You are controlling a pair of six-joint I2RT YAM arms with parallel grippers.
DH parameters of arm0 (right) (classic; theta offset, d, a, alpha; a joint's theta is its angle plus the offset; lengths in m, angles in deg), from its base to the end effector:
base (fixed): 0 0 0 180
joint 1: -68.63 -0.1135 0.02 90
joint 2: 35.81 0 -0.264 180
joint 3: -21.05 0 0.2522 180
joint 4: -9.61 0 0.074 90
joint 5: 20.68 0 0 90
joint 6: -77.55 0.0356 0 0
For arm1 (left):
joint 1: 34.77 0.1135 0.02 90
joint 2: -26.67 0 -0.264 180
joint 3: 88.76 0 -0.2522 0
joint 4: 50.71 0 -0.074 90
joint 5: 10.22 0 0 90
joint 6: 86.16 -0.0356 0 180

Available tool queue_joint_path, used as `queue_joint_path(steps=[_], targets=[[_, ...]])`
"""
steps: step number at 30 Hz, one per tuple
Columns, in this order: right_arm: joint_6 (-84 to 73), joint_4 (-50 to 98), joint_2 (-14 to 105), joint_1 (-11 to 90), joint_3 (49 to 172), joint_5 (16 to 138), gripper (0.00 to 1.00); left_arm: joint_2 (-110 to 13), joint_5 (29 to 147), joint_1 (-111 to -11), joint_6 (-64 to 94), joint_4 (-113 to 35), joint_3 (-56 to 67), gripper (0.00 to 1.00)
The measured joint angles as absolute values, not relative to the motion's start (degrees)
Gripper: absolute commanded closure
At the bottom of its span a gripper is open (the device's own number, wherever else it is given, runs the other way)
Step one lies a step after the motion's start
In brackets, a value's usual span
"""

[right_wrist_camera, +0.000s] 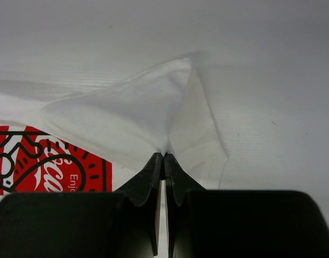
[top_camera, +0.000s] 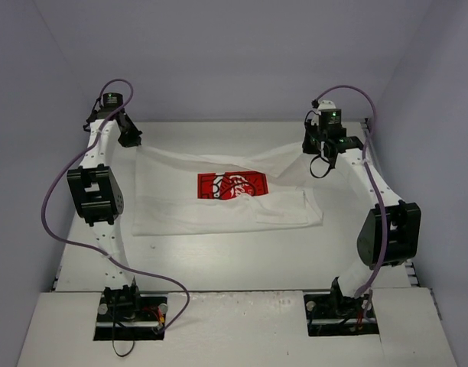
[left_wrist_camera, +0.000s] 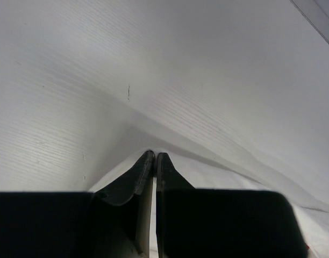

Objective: Fold and stack the t-shirts
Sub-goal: Grap the side of the flattened tshirt furthest away from the robot with both arms, then fold the other side of the tshirt into a rectangle

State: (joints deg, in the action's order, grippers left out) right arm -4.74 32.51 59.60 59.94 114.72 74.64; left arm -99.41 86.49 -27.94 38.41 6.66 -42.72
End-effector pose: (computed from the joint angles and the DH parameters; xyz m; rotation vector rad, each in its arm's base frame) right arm 0.3914 0.0632 0.3230 -0.0770 2.0081 0.2762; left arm 0.4933 0.0549 0.2783 -0.8193 2.3188 -0.3574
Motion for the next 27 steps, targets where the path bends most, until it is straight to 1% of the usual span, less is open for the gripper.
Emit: queue_joint_path(steps=[6,12,22,27], targets=[[-4.11,33.41,53.50,59.94,112.82,74.93,1.00,-99.28,87.53,-27.94,37.48,7.91,-42.45,1.00],[-3.33,33.92,49.51,59.94,110.12,76.27,1.00,-98.06,87.66,-27.94,36.89,8.22,-37.88,1.00],[-1.71,34.85,47.46,59.94,101.54,76.95,1.00,-95.85,87.05,-27.94,37.02,8.52,-31.63,1.00],[-1.21,35.32,46.07,59.89,100.08,77.28,1.00,-93.43,86.89,-27.94,37.27,8.47,-28.78,1.00]])
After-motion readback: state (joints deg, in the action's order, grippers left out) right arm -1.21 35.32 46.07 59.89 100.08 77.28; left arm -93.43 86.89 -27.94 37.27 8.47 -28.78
